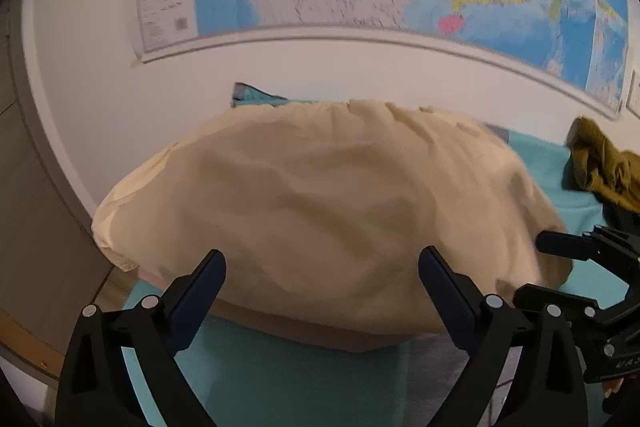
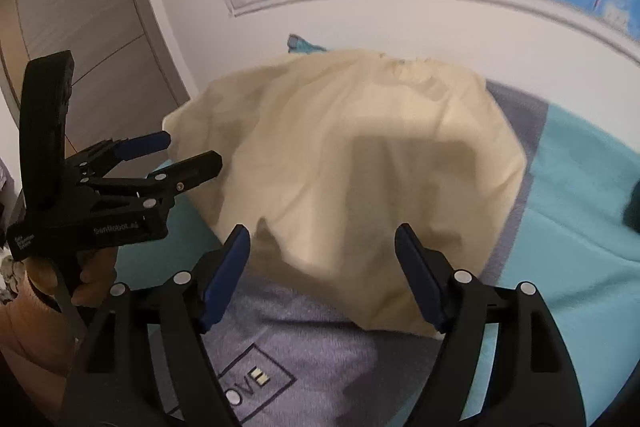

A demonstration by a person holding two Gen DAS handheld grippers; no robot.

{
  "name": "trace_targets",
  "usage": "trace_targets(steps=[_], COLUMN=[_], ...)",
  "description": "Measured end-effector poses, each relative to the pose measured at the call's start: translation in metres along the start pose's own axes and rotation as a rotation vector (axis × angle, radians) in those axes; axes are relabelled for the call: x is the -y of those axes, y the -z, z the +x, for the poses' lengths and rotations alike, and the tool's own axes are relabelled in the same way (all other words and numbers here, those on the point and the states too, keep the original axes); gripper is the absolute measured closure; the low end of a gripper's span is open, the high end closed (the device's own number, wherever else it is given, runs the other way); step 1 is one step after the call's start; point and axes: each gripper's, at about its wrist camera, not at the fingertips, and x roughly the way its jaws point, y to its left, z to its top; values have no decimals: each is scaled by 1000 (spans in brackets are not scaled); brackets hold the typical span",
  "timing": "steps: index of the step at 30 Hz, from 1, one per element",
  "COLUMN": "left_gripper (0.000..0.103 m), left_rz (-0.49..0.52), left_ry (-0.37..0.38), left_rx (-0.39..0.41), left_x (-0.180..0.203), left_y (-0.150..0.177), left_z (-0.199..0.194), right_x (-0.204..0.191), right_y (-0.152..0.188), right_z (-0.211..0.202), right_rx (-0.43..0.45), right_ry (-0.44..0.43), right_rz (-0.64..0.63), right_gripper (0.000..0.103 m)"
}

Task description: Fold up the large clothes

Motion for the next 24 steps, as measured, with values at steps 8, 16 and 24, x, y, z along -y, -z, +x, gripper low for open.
trace_targets(steps=[8, 16, 24], left_gripper=[7, 7, 7], left_rz=[-9, -58, -71], left_ry=[-32, -41, -63], left_rx=[47, 35, 54], left_x=[15, 24, 30], left_y=[13, 22, 30], left_z=[-31, -54, -77], right_x=[-12, -21, -30], right_y=[14, 22, 32], right_z=[-33, -60, -74], right_rx=[90, 143, 151], right_ry=[24, 51, 64], right_rz=[4, -17, -27], right_gripper=[11, 6, 6])
